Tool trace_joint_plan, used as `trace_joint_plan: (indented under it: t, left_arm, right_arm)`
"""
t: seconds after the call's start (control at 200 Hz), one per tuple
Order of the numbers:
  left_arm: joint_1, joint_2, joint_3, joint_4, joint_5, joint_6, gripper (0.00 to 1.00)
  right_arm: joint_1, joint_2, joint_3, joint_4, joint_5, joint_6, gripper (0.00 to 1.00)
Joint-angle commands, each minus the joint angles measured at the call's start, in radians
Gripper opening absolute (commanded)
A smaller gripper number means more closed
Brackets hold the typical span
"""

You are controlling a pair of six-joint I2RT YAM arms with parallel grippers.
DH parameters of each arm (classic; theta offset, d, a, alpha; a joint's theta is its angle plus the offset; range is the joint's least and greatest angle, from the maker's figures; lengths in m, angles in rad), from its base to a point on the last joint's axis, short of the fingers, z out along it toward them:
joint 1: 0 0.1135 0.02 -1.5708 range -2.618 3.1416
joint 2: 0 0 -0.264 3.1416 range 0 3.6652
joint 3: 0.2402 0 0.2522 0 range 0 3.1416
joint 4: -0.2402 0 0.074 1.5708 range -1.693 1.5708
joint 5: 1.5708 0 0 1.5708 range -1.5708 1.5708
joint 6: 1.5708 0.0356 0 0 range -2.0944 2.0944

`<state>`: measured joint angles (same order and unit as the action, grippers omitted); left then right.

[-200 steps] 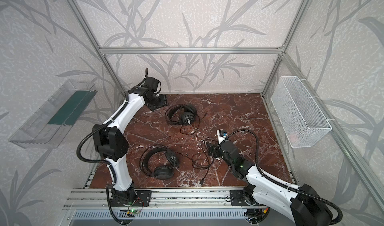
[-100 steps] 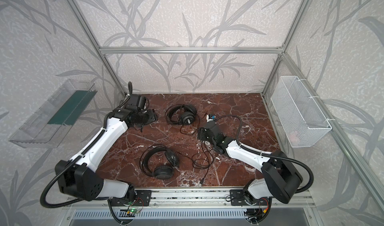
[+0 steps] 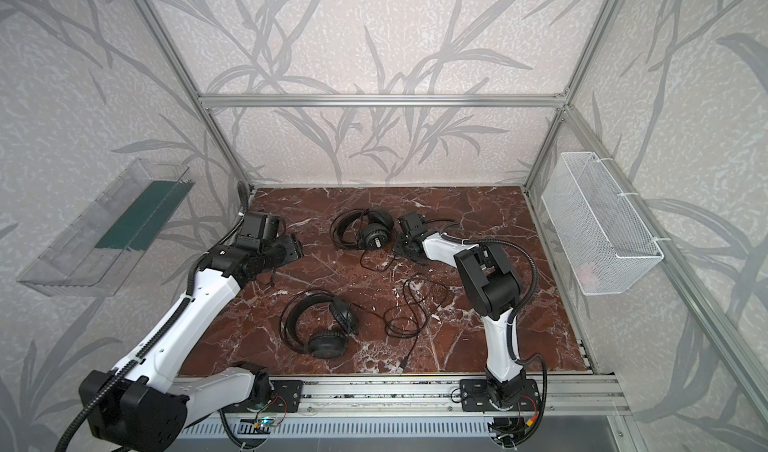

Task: Wrap the headphones

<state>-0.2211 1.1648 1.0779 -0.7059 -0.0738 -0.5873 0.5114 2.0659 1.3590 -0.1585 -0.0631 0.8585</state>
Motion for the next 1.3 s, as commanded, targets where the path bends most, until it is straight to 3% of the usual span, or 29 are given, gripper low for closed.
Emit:
trace_joint_plan:
  t: [0.0,0.06,0.315,0.535,0.665,1.09,1.295]
  left_arm:
    - [0.005,-0.015,-0.003,0.023,0.006,-0.012,0.67]
    - [0.005,-0.019,-0.004,0.025,0.007,-0.011,0.67]
    - [0.008,-0.024,-0.004,0.025,0.008,-0.011,0.67]
    - [0.011,-0.018,-0.003,0.027,0.017,-0.009,0.67]
    - [0.011,-0.019,-0.004,0.027,0.017,-0.008,0.66]
    - [0.015,-0.007,0.002,0.023,0.022,-0.003,0.66]
    - [0.017,-0.008,0.004,0.022,0.022,-0.003,0.66]
  right_arm:
    - [0.006,0.035,0.042,-0.084,-0.004,0.01,0.47]
    - [0.006,0.047,0.05,-0.083,0.003,0.016,0.44]
    - [-0.011,0.075,0.046,-0.049,-0.066,0.051,0.16]
    - [-0.015,-0.038,0.052,-0.109,0.04,0.003,0.03]
    - [-0.02,-0.024,0.149,-0.207,0.103,-0.044,0.0]
    - [-0.004,0.052,0.463,-0.341,0.119,-0.152,0.0]
    - [0.058,0.204,0.772,-0.518,0.135,-0.213,0.0]
